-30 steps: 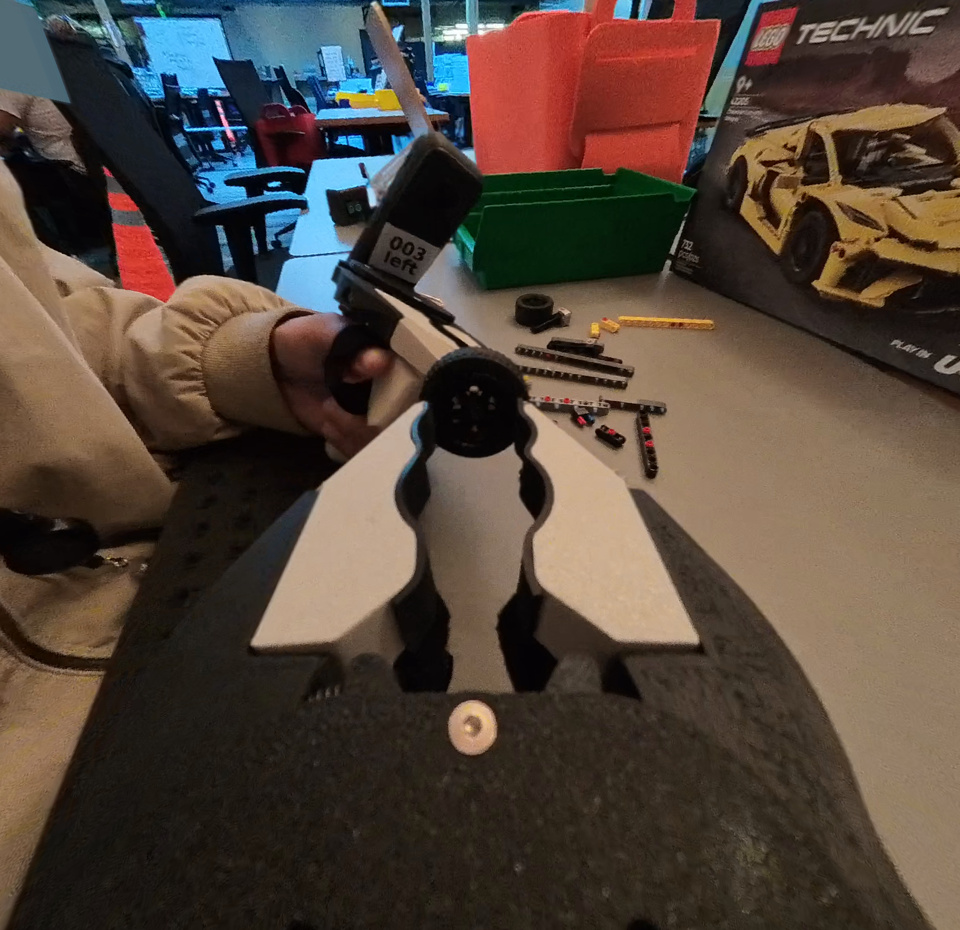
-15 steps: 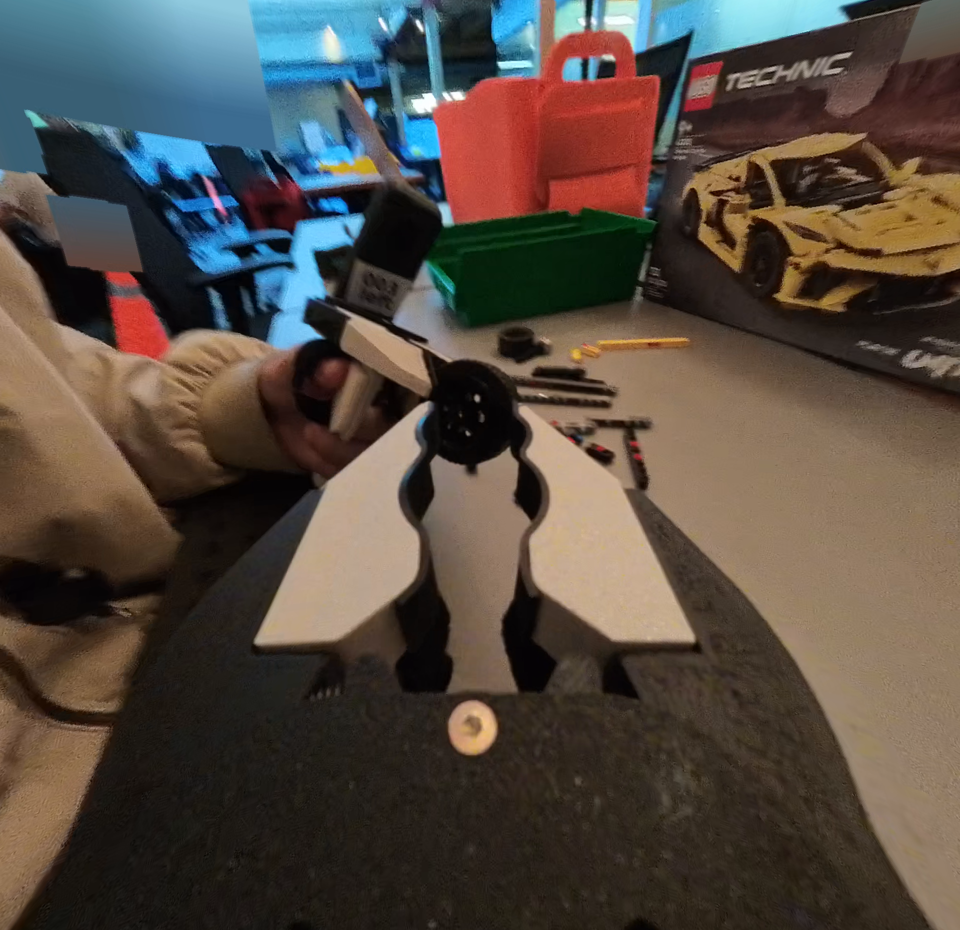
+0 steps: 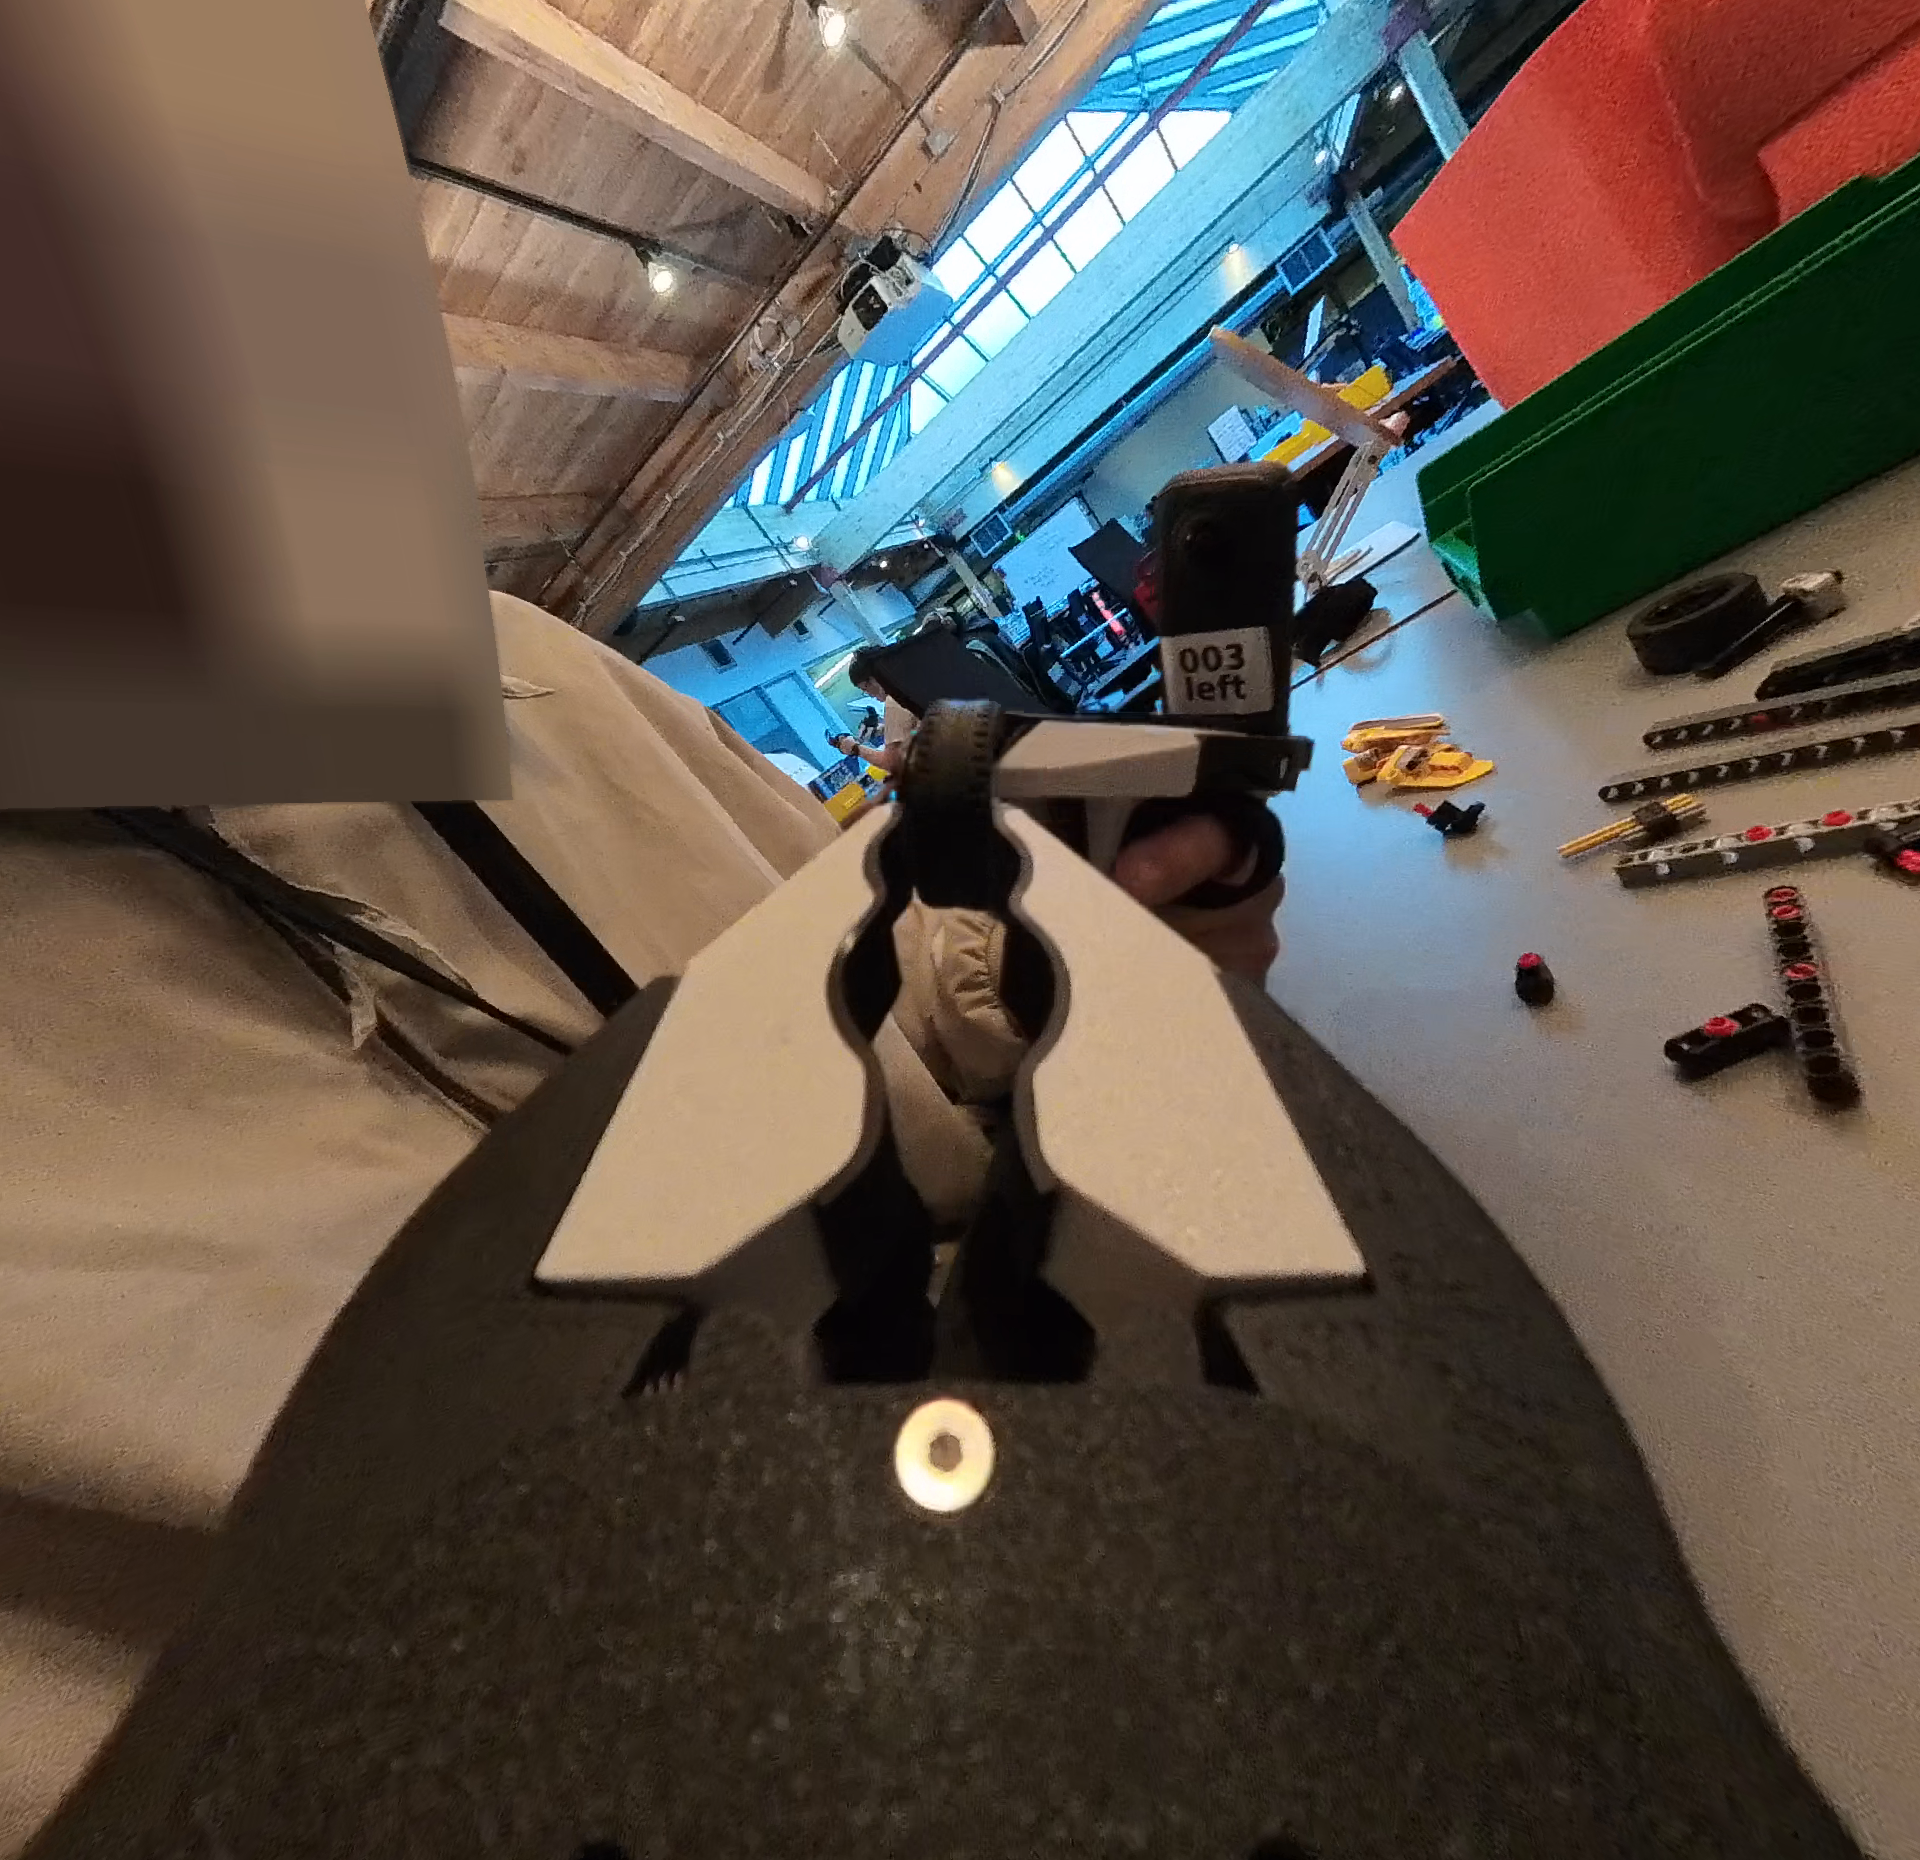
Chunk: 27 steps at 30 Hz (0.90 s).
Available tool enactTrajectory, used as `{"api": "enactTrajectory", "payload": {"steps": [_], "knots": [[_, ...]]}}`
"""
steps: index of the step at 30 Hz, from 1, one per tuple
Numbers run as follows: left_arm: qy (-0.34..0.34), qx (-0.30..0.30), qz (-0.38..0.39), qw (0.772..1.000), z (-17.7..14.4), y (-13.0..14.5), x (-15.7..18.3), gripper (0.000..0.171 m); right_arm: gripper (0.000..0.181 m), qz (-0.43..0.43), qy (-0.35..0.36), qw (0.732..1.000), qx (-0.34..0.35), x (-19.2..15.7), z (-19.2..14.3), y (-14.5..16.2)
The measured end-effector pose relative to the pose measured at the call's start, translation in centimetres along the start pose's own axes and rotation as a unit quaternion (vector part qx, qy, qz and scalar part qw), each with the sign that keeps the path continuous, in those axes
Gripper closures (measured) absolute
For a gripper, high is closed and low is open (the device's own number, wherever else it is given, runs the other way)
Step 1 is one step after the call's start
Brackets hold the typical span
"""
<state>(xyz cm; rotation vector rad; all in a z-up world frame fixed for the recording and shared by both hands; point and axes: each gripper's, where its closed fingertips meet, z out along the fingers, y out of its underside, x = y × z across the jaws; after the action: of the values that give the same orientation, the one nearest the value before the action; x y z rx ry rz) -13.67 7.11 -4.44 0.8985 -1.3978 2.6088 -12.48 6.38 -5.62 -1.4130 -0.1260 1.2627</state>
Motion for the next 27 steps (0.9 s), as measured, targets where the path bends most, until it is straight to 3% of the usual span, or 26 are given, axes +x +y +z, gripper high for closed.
{"api": "enactTrajectory", "payload": {"steps": [2,8,9,13,15,16,19,24,27], "knots": [[0.018,0.012,0.003,1.0,-0.1,-0.5,0.6,0.156,0.169,0.012,-0.022,1.0,-0.008,-0.7,0.6,0.6],[0.063,-0.005,0.015,0.998,0.7,0.1,2.2,0.157,0.171,0.094,-0.146,0.982,0.071,-3.0,0.9,-0.9],[0.067,-0.003,0.015,0.998,0.6,0.1,2.4,0.157,0.17,0.099,-0.15,0.981,0.075,-3.0,1.0,-0.9],[0.03,0.006,0.007,1.0,0.1,-0.3,1.1,0.158,0.168,0.025,-0.046,0.995,0.081,-1.0,0.8,-1.2],[0.019,-0.003,0.006,1.0,0.2,0.0,0.7,0.158,0.158,0.01,-0.017,0.997,0.073,-0.3,0.9,-1.0],[0.013,-0.004,0.005,1.0,0.1,0.1,0.5,0.158,0.164,0.006,-0.014,0.997,0.082,-0.3,0.8,-1.3],[0.012,-0.004,0.003,1.0,0.0,0.1,0.4,0.158,0.168,0.003,-0.012,0.996,0.084,-0.4,0.9,-1.3],[0.005,0.01,0.007,1.0,-0.4,-0.4,0.1,0.158,0.169,0.08,-0.039,0.993,0.078,-0.2,1.0,-0.8],[0.025,0.012,0.012,1.0,-0.3,-0.6,0.6,0.157,0.17,0.139,-0.111,0.978,0.105,-1.3,1.3,-1.0]]}}
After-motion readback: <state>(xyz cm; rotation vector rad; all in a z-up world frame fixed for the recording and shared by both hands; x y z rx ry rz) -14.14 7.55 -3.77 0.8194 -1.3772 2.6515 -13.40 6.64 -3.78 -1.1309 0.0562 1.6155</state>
